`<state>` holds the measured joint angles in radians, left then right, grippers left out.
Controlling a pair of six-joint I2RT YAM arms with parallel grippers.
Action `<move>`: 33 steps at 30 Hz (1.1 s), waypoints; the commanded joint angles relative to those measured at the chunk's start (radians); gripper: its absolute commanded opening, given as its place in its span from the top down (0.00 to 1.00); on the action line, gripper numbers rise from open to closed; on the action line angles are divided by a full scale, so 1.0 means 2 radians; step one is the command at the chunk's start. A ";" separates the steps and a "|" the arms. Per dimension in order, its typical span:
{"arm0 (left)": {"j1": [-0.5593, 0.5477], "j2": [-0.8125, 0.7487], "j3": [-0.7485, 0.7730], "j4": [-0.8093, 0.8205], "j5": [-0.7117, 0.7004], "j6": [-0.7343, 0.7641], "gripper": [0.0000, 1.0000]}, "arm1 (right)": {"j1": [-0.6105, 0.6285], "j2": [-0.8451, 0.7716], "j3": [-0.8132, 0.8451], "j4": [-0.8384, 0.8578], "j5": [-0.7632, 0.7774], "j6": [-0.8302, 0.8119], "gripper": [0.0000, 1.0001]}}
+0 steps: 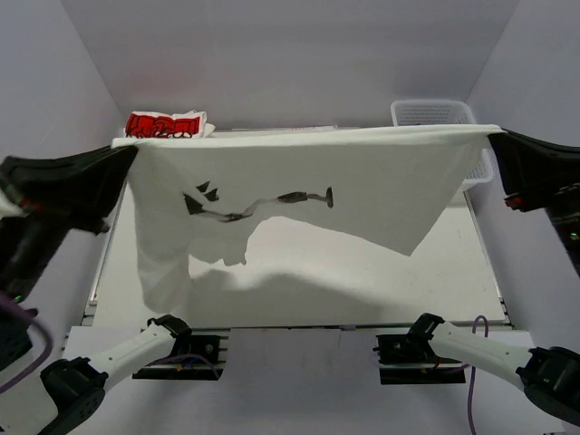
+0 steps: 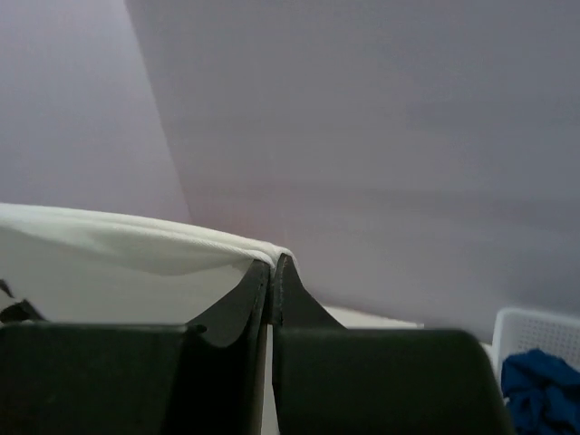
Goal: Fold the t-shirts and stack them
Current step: Flatten out the tshirt
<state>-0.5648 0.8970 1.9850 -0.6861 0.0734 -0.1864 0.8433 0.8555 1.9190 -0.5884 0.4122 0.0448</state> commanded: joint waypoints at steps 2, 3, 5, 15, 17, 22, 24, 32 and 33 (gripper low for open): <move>0.003 0.011 0.062 -0.029 0.078 0.024 1.00 | -0.005 -0.002 0.032 0.004 -0.048 -0.044 1.00; 0.003 0.019 0.076 -0.029 0.078 0.024 1.00 | -0.005 -0.004 0.030 0.010 -0.048 -0.050 1.00; 0.003 0.033 0.081 -0.029 0.078 0.024 1.00 | -0.004 0.001 0.022 0.020 -0.035 -0.054 1.00; 0.008 0.124 -0.149 0.070 -0.123 0.001 1.00 | -0.020 0.095 -0.177 0.198 0.248 -0.110 1.00; 0.015 0.167 -0.226 0.097 -0.182 -0.017 1.00 | -0.052 0.133 -0.245 0.221 0.235 -0.085 1.00; 0.072 0.348 -0.253 0.147 -0.160 -0.042 0.69 | -0.216 0.286 -0.314 0.217 0.024 0.027 1.00; 0.091 0.473 -0.194 0.125 -0.135 -0.042 0.36 | -0.234 0.377 -0.282 0.192 -0.029 0.052 1.00; 0.085 0.542 -0.054 0.065 -0.070 -0.019 0.00 | -0.249 0.463 -0.236 0.151 -0.099 0.070 0.10; 0.085 0.526 -0.074 0.072 -0.070 -0.019 0.00 | -0.249 0.441 -0.270 0.158 -0.100 0.074 0.10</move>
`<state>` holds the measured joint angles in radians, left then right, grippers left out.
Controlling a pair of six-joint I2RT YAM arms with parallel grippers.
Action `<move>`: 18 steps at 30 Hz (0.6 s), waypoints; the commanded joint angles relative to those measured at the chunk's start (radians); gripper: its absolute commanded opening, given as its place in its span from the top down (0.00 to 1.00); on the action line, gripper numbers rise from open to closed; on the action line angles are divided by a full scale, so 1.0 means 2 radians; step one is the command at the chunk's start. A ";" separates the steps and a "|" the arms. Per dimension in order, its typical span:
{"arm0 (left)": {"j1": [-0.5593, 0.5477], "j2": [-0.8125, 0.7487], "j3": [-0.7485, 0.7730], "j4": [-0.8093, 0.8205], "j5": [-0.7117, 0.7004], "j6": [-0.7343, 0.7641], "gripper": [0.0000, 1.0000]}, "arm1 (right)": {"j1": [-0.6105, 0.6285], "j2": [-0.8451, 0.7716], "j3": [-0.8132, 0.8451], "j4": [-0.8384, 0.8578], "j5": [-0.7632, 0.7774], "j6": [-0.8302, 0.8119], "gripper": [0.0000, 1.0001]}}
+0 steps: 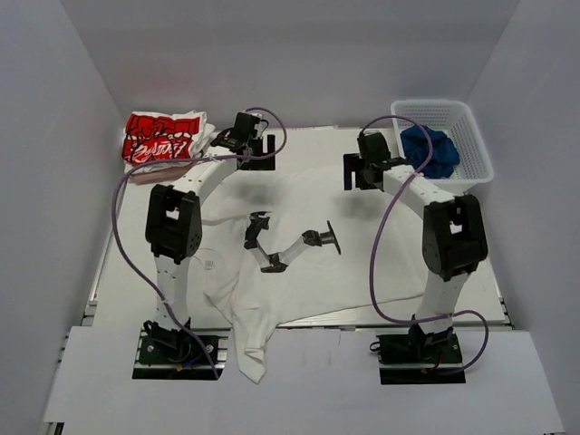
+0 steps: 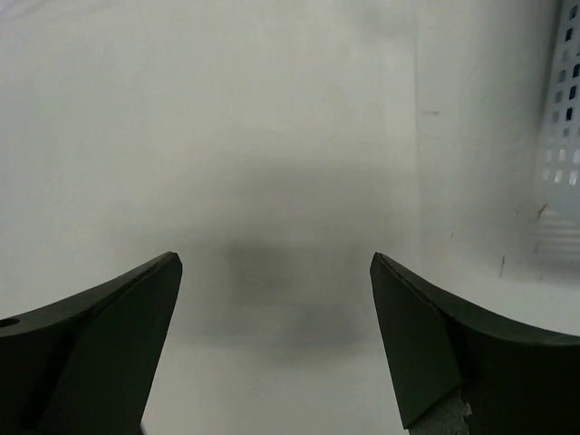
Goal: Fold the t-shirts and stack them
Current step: Flatten out the tshirt
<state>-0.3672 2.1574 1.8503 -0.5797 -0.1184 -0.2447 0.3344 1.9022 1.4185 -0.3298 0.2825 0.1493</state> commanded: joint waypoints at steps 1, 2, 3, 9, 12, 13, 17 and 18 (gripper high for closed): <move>-0.014 -0.118 -0.050 0.019 0.026 0.005 0.00 | 0.005 -0.097 -0.030 0.028 -0.045 0.026 0.10; -0.014 -0.150 -0.076 0.031 0.022 0.005 0.00 | 0.007 -0.115 -0.040 0.028 -0.048 0.028 0.10; -0.014 -0.167 -0.100 0.037 0.004 0.005 0.00 | 0.007 -0.122 -0.069 0.023 -0.054 0.036 0.10; -0.014 -0.232 -0.271 0.054 -0.011 -0.006 0.00 | 0.009 -0.185 -0.193 0.057 -0.153 0.076 0.10; -0.014 -0.230 -0.282 0.064 0.015 -0.001 0.00 | 0.012 -0.200 -0.239 0.084 -0.177 0.092 0.10; -0.019 -0.224 -0.282 0.064 0.022 -0.001 0.00 | 0.013 -0.200 -0.259 0.094 -0.178 0.101 0.10; -0.019 -0.184 -0.255 0.064 0.023 0.003 0.00 | 0.014 -0.192 -0.284 0.101 -0.169 0.110 0.10; -0.019 -0.168 -0.244 0.064 0.016 0.003 0.00 | 0.012 -0.191 -0.285 0.100 -0.164 0.113 0.10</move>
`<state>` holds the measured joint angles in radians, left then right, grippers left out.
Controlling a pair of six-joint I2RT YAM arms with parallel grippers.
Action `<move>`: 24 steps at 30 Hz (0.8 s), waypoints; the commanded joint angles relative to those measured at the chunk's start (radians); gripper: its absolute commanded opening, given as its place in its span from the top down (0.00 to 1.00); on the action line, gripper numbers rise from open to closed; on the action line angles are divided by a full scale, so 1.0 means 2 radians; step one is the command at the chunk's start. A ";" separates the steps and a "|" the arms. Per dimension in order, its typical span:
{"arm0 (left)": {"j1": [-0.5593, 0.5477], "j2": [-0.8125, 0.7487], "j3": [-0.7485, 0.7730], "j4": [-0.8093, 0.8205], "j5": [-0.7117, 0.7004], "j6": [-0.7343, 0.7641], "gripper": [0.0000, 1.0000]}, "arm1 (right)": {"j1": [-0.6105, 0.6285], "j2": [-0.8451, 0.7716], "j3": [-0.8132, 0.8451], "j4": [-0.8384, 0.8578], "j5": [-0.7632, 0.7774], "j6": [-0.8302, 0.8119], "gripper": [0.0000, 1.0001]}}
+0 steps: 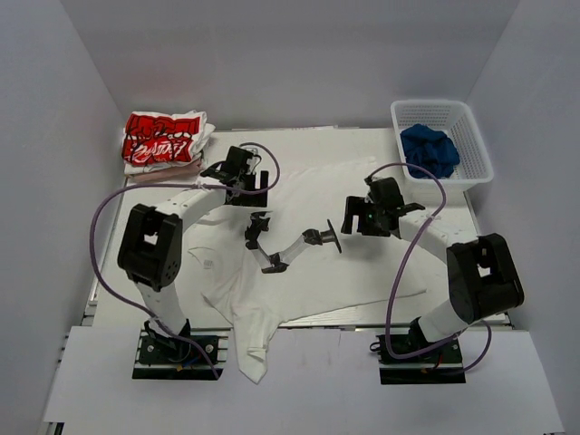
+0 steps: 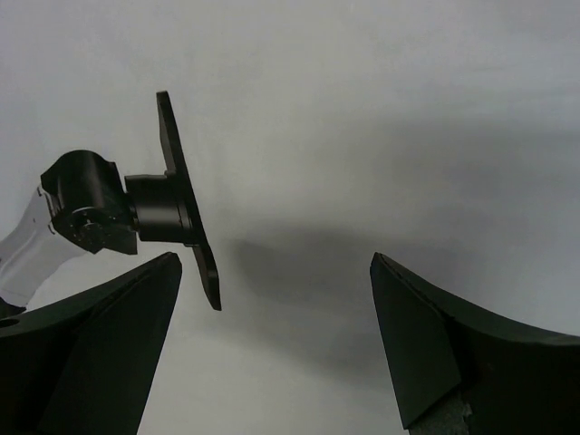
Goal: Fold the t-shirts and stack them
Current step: Flatten out the tshirt
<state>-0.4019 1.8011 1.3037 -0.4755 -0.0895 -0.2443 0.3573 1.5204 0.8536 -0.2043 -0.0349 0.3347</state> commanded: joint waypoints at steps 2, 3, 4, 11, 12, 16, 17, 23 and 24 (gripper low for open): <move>-0.002 0.028 0.041 0.005 -0.018 -0.001 0.00 | -0.003 0.005 -0.013 0.029 0.010 0.025 0.10; -0.002 0.037 0.054 -0.009 -0.027 -0.007 0.00 | -0.002 0.009 -0.013 0.018 0.043 0.026 0.10; -0.002 0.055 0.061 -0.014 -0.034 -0.007 0.00 | -0.002 0.012 -0.013 0.012 0.049 0.027 0.10; 0.008 0.082 0.070 -0.029 -0.063 -0.020 0.06 | -0.020 0.043 -0.036 -0.041 0.110 0.061 0.10; 0.008 0.082 0.070 -0.034 -0.069 -0.020 0.06 | -0.023 0.048 -0.037 -0.051 0.113 0.065 0.10; 0.008 0.065 0.041 -0.047 -0.077 -0.030 0.06 | -0.047 0.044 -0.057 -0.041 0.090 0.070 0.10; 0.008 0.056 0.029 -0.036 -0.070 -0.030 0.06 | -0.055 0.044 -0.056 -0.044 0.093 0.071 0.10; 0.008 0.026 -0.005 -0.005 -0.034 0.002 0.09 | -0.070 0.035 -0.055 -0.041 0.079 0.065 0.10; -0.001 0.026 -0.005 0.001 -0.034 0.012 0.09 | -0.071 0.034 -0.055 -0.041 0.073 0.062 0.10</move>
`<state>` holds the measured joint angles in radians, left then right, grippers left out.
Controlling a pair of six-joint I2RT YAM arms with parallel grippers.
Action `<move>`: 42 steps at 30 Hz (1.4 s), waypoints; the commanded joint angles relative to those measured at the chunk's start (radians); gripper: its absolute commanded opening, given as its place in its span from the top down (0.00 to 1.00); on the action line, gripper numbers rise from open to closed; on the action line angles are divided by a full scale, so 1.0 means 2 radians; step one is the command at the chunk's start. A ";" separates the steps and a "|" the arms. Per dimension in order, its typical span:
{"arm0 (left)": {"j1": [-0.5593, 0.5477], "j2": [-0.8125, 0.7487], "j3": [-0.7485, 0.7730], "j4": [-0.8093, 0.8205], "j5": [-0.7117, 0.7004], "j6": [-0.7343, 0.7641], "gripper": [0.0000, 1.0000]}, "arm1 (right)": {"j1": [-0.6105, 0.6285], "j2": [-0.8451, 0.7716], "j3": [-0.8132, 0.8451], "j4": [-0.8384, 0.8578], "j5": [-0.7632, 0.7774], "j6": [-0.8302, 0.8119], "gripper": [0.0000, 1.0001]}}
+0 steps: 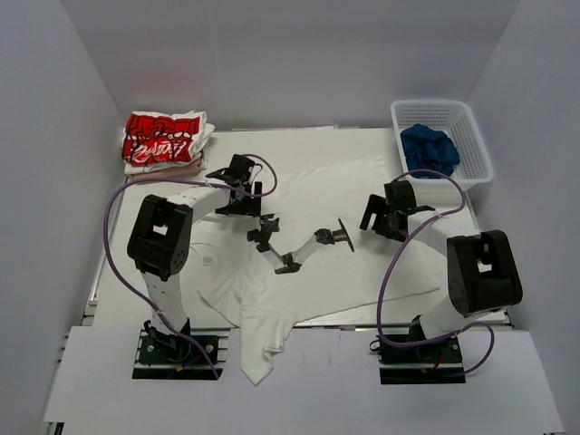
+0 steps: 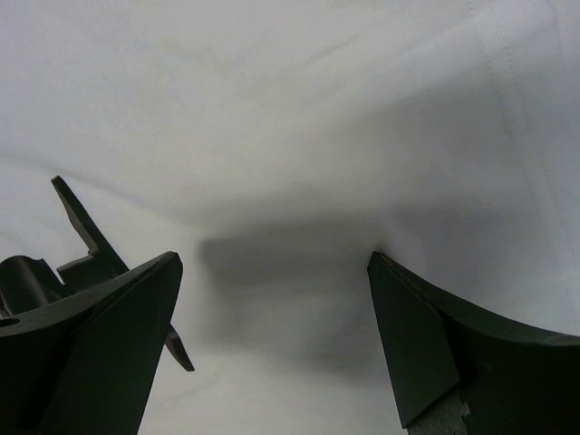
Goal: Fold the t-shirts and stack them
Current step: Flatten out the tshirt
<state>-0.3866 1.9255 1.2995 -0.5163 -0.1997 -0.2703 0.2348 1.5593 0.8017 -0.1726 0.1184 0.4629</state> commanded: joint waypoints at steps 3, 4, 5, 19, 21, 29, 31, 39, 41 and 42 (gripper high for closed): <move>-0.014 -0.029 -0.003 0.028 0.062 0.060 0.09 | -0.011 0.014 -0.029 -0.053 -0.014 -0.008 0.10; -0.014 -0.019 0.001 0.028 0.053 0.060 0.09 | -0.009 0.014 -0.029 -0.050 -0.015 -0.011 0.10; -0.014 -0.013 0.009 0.020 0.042 0.060 0.09 | -0.009 0.013 -0.028 -0.051 -0.020 -0.013 0.10; 0.015 0.110 0.181 -0.056 -0.136 0.036 0.22 | -0.022 -0.007 -0.041 -0.055 -0.019 -0.011 0.10; 0.028 0.125 0.220 -0.066 -0.150 0.032 0.24 | -0.024 -0.007 -0.046 -0.053 -0.025 -0.009 0.10; 0.074 0.209 0.399 -0.142 -0.069 0.032 0.28 | -0.033 -0.012 -0.050 -0.048 -0.040 -0.016 0.10; 0.061 0.168 0.368 -0.122 -0.027 0.052 0.26 | -0.031 -0.010 -0.047 -0.046 -0.043 -0.020 0.10; 0.028 0.008 0.144 0.007 0.128 0.040 0.15 | -0.031 -0.003 -0.047 -0.041 -0.055 -0.023 0.10; 0.015 0.008 0.132 0.013 0.141 0.035 0.10 | -0.031 -0.002 -0.047 -0.042 -0.053 -0.023 0.10; 0.015 0.008 0.132 0.013 0.141 0.026 0.10 | -0.032 -0.003 -0.047 -0.042 -0.054 -0.022 0.10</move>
<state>-0.3435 2.0033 1.5791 -0.5751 -0.0250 -0.1864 0.1776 1.5146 0.7547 -0.1493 0.0284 0.4225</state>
